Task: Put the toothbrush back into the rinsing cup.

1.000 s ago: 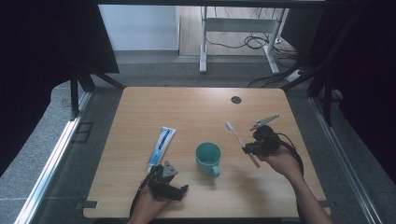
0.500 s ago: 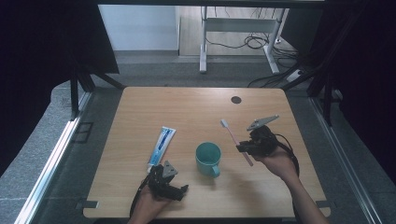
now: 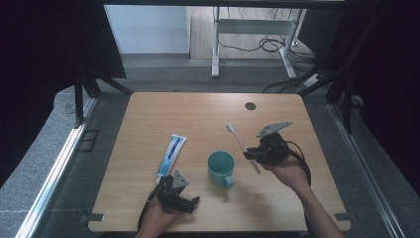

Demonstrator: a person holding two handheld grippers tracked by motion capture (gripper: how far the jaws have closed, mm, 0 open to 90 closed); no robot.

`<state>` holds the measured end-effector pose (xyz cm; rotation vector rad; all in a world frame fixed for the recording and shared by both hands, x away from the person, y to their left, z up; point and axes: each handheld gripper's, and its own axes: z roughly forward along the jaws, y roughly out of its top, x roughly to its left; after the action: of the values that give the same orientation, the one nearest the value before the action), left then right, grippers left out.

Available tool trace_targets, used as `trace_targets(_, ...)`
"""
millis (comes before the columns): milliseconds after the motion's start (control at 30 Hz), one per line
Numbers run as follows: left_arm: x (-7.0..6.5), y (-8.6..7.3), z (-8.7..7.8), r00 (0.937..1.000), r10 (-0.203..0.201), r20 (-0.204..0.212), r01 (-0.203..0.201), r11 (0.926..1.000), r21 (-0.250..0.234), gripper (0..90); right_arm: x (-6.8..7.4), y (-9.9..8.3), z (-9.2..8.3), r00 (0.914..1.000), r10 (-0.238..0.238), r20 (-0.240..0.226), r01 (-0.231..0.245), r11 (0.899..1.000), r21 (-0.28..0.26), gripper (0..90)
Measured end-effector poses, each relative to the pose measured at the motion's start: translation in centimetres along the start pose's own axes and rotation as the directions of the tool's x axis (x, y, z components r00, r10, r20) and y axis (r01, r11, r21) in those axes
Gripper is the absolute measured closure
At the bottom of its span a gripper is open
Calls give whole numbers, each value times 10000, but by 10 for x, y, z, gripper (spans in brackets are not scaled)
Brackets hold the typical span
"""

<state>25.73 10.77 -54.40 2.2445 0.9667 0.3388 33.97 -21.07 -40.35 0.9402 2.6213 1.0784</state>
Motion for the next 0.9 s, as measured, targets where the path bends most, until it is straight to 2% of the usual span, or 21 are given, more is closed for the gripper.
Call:
trace_targets(467,0,0,0,10000,2,-2,-2,10000,3,13,12,16,5,9990,-161,-409,139,9985,-531,787)
trace_targets(900,0,0,0,10000,-3,4,3,10000,3,13,19,29,10,9979,-232,-599,173,9951,-977,787)
